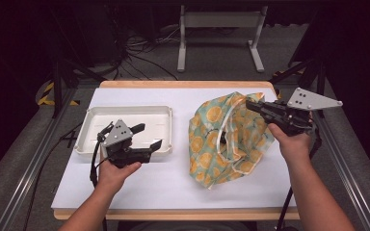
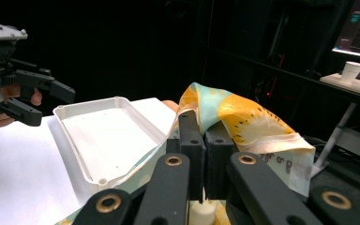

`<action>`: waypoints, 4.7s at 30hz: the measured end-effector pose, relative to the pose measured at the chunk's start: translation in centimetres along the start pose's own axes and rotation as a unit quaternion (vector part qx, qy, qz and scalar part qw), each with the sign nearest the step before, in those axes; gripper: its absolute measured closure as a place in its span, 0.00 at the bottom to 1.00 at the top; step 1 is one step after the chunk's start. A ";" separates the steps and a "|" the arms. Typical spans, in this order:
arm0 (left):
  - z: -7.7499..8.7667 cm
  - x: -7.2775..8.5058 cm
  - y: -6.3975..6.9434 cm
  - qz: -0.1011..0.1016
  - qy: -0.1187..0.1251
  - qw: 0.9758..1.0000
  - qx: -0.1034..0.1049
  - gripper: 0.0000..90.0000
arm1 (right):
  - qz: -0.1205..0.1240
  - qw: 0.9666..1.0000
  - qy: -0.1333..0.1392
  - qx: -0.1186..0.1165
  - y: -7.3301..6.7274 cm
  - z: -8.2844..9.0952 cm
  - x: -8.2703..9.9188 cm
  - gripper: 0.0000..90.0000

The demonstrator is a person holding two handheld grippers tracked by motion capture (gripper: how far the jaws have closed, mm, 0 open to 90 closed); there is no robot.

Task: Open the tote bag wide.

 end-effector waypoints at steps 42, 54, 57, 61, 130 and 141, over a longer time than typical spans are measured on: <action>-11.9 -9.7 2.5 -0.039 0.046 0.991 0.117 0.14 | 0.000 0.999 0.006 -0.049 -0.9 -2.4 -1.1 0.98; -14.0 -10.5 2.9 -0.065 0.039 0.992 0.097 0.31 | 0.001 0.998 0.009 -0.058 -1.2 -2.7 -1.2 0.97; -14.4 -10.6 3.1 -0.068 0.037 0.993 0.090 0.36 | 0.003 0.998 0.011 -0.062 -1.3 -2.8 -1.2 0.97; -14.6 -10.5 2.9 -0.062 0.038 0.993 0.090 0.50 | 0.002 0.998 0.012 -0.066 -1.4 -2.8 -1.2 0.97; -13.6 -11.3 0.8 -0.038 0.033 0.993 0.104 0.99 | -0.055 0.993 -0.047 0.090 3.0 2.0 9.7 0.93; -14.3 -11.3 -0.6 -0.031 0.017 0.996 0.085 0.98 | -0.067 0.993 -0.031 0.087 4.3 2.8 7.7 1.00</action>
Point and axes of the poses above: each handheld gripper's, and its own axes: z roughly backward along the jaws, x roughly out of its underside, y roughly to its right, the point moved 4 cm from there along -z, roughly forward along the jaws, and after that the axes turned 11 degrees about -z, right-handed, at the moved point
